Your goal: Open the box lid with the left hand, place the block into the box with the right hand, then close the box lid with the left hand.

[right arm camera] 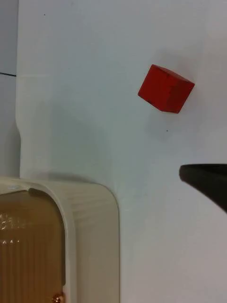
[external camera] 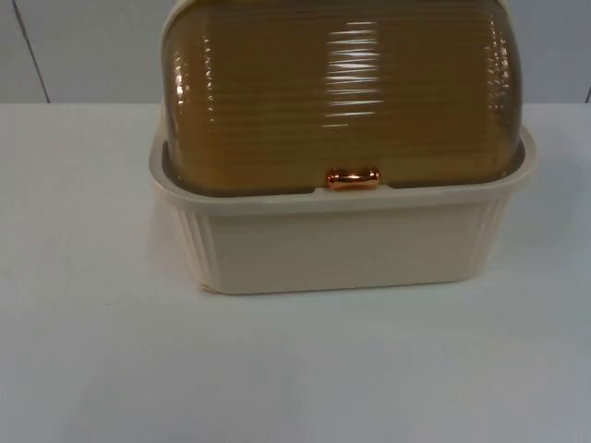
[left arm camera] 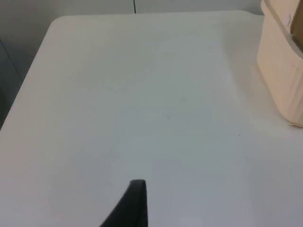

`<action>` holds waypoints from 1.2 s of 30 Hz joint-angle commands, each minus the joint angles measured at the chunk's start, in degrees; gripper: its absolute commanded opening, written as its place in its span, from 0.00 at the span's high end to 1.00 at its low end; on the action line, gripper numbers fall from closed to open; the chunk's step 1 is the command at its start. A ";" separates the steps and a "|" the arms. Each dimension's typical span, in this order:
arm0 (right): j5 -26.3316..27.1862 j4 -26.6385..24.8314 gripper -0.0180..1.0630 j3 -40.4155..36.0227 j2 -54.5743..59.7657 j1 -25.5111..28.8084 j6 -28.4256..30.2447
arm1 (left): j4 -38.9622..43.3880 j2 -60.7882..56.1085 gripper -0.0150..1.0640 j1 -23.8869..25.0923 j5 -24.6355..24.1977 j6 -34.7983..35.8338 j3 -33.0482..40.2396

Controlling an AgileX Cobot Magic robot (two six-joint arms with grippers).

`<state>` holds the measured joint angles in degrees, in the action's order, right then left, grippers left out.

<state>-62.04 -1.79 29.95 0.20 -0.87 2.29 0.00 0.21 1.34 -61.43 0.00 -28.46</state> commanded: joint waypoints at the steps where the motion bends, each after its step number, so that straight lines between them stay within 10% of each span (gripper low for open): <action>1: 0.30 0.14 0.01 0.64 -0.20 0.35 0.01 | -0.95 -0.21 0.01 -0.32 -0.64 0.00 -0.53; 24: 7.12 0.26 0.01 15.57 42.32 0.35 0.24 | -6.03 36.36 0.03 -0.32 5.97 -0.48 -12.50; 33: 6.89 0.65 0.01 15.57 48.16 0.35 0.24 | -19.66 44.56 0.70 -0.32 6.47 -14.79 -12.50; 36: 6.89 1.39 0.01 15.57 48.25 0.35 0.24 | -36.02 52.54 0.99 -0.32 5.07 -32.47 -13.48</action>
<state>-55.58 -1.25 45.32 48.55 -0.87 2.29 -25.09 48.09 1.34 -56.00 -22.60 -40.75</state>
